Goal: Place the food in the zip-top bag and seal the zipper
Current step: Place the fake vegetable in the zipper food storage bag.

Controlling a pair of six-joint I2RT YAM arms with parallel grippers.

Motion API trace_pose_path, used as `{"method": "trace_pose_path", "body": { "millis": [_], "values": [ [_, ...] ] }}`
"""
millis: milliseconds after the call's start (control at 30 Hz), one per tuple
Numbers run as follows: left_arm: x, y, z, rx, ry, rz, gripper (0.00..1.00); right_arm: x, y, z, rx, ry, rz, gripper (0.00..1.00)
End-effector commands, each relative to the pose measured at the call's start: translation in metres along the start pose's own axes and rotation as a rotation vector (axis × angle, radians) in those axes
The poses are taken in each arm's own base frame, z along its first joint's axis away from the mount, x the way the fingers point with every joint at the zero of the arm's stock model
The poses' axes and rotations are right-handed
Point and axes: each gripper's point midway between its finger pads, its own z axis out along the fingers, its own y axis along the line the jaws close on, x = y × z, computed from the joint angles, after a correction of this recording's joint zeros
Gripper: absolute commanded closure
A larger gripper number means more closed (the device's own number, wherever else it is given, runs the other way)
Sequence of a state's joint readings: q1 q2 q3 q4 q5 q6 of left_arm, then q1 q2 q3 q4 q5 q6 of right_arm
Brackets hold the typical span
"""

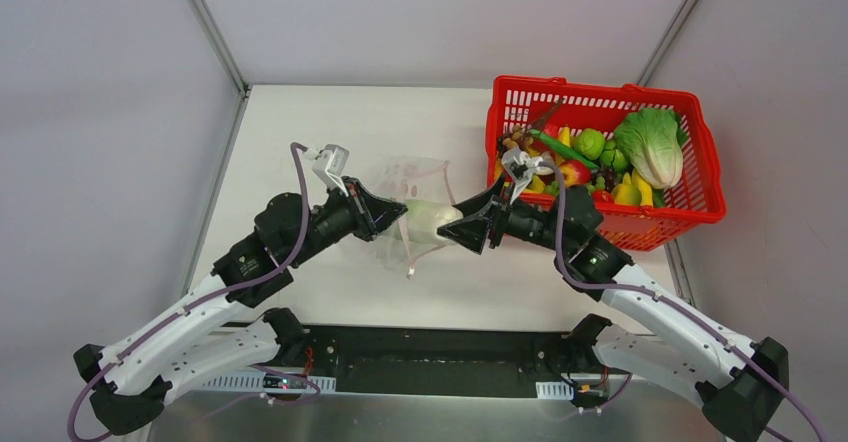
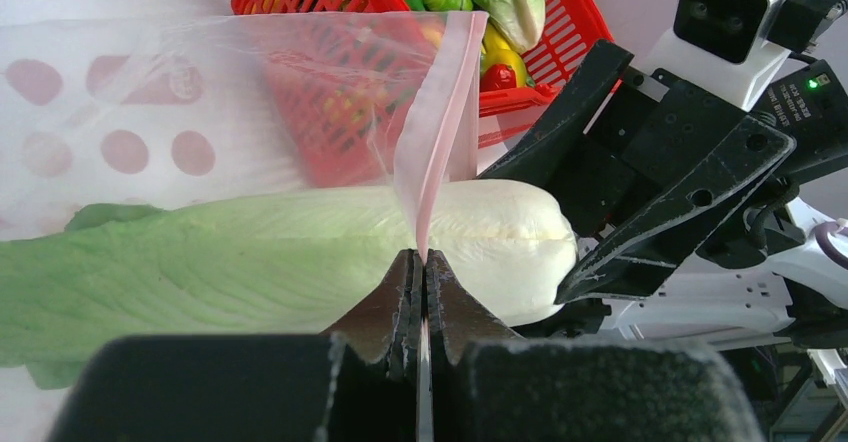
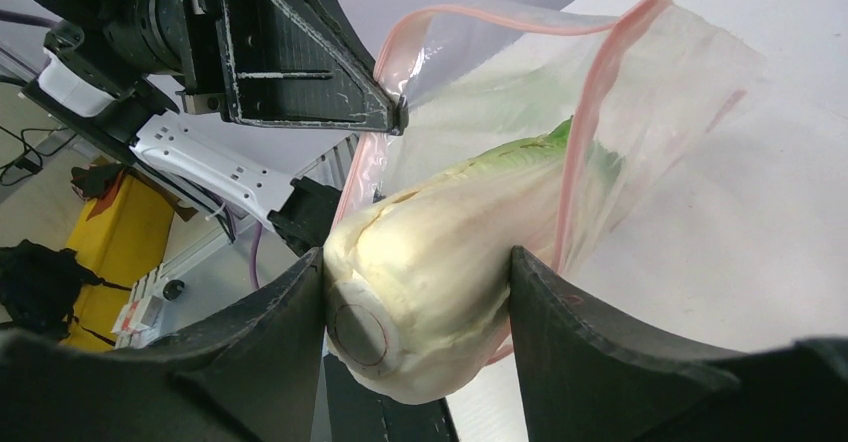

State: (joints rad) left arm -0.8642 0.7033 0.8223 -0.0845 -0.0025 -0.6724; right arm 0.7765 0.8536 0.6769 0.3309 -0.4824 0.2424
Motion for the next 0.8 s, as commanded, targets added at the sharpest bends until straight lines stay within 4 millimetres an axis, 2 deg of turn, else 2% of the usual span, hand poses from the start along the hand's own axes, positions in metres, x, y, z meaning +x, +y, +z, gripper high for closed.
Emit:
{"method": "trace_pose_path", "body": {
  "millis": [0,167,500,767],
  "values": [
    [-0.022,-0.031,-0.003,0.112,-0.054,-0.016,1.00,-0.033,0.025,0.004,-0.084,-0.072,-0.113,0.89],
    [-0.016,-0.030,0.001,0.113,-0.031,-0.015,1.00,-0.027,0.026,0.014,-0.097,-0.046,-0.106,0.88],
    [-0.014,-0.043,0.004,0.188,-0.022,-0.015,1.00,-0.012,0.010,0.035,-0.055,0.008,-0.141,0.87],
    [-0.012,-0.044,0.006,0.201,-0.023,-0.014,1.00,-0.004,0.010,0.045,-0.080,0.012,-0.135,0.86]
  ]
}}
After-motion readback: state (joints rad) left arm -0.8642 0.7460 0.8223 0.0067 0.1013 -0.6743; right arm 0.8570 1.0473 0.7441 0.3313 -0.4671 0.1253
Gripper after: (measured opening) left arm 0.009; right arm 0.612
